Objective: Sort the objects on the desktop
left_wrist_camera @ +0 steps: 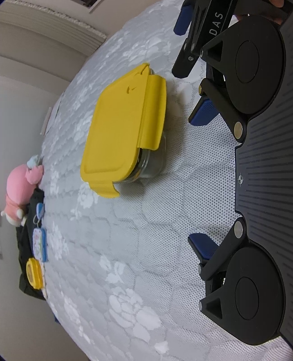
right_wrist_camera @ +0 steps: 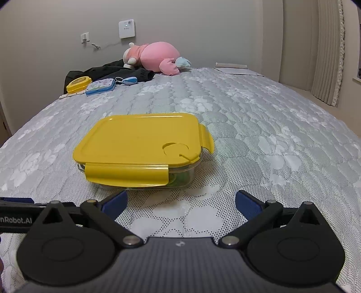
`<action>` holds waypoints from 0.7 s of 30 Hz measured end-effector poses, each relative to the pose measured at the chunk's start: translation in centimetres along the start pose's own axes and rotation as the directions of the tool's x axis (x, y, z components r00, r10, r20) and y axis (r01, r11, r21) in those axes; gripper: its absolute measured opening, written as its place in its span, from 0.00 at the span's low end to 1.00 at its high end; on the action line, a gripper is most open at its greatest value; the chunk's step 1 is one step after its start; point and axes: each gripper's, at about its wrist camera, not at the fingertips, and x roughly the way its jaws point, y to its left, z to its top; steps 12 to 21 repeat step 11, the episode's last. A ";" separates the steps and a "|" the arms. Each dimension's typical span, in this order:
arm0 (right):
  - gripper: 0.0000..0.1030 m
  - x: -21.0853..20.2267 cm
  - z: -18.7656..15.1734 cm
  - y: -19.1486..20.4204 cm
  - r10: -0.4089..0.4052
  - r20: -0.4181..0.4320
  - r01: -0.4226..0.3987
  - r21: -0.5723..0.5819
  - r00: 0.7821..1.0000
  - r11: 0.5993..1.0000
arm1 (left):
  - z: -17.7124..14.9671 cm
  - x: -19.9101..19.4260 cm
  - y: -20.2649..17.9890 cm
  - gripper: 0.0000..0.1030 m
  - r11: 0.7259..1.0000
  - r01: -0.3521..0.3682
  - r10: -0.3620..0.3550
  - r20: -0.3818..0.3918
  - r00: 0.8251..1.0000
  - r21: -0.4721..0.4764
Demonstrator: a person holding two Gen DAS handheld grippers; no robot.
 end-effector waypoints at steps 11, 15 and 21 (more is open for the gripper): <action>1.00 0.0 0.0 -0.1 -0.005 -0.001 0.005 0.012 1.000 1.000 | 0.0 0.1 -0.4 1.00 0.999 -0.037 0.037 0.001 0.999 0.023; 1.00 0.0 0.0 -0.1 -0.005 -0.001 0.005 0.012 1.000 1.000 | 0.0 0.1 -0.4 1.00 0.999 -0.037 0.037 0.001 0.999 0.023; 1.00 0.0 0.0 -0.1 -0.005 -0.001 0.005 0.012 1.000 1.000 | 0.0 0.1 -0.4 1.00 0.999 -0.037 0.037 0.001 0.999 0.023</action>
